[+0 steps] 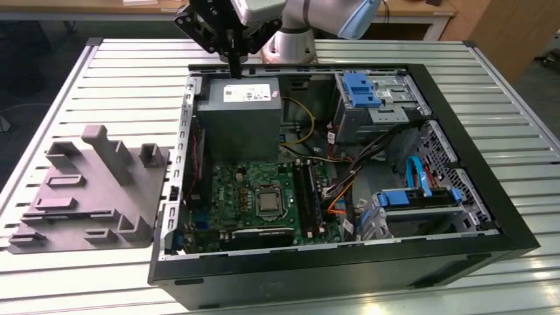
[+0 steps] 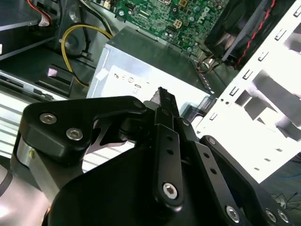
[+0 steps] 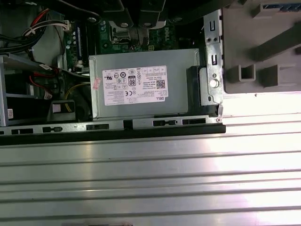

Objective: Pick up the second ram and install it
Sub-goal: 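Reach for the second ram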

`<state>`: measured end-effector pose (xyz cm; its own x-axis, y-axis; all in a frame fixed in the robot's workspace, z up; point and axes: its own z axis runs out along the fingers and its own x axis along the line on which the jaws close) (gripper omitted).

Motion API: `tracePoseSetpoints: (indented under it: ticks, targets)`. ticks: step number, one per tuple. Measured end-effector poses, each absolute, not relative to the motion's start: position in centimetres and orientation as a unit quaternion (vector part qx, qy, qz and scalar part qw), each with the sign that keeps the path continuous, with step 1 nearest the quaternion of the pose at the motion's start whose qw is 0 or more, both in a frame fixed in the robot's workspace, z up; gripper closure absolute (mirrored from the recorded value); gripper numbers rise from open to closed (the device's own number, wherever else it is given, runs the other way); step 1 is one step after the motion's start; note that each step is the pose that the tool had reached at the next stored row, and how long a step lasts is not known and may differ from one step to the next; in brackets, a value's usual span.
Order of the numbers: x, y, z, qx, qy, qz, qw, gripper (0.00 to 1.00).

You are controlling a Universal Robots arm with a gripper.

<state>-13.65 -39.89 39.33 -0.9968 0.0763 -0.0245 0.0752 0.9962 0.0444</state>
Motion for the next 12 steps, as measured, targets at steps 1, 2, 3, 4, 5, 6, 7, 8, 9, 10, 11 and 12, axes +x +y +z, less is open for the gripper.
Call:
tracePoseSetpoints:
  ticks: [1, 2, 3, 4, 5, 6, 7, 8, 9, 10, 11, 12]
  targets:
    - [-13.8, -39.9, 39.3, 0.038, 0.999, 0.022, 0.013, 0.89]
    - [-13.9, -39.9, 39.3, 0.038, 0.999, 0.022, 0.013, 0.89]
    - [-14.1, -39.9, 39.3, 0.038, 0.999, 0.022, 0.013, 0.89]
    - [-14.2, -39.9, 39.3, 0.038, 0.999, 0.022, 0.013, 0.89]
    - [-14.4, -39.9, 39.3, 0.038, 0.999, 0.022, 0.013, 0.89]
    - [-14.5, -39.9, 39.3, 0.038, 0.999, 0.022, 0.013, 0.89]
    - [-14.7, -39.9, 39.3, 0.038, 0.999, 0.022, 0.013, 0.89]
    - [-14.9, -39.9, 39.3, 0.038, 0.999, 0.022, 0.013, 0.89]
    - [-15.1, -39.9, 39.3, 0.038, 0.999, 0.022, 0.013, 0.89]
    - [-15.4, -39.9, 39.3, 0.038, 0.999, 0.022, 0.013, 0.89]
    - [-15.6, -39.9, 39.3, 0.038, 0.999, 0.022, 0.013, 0.89]
    - [-15.8, -39.9, 39.3, 0.038, 0.999, 0.022, 0.013, 0.89]
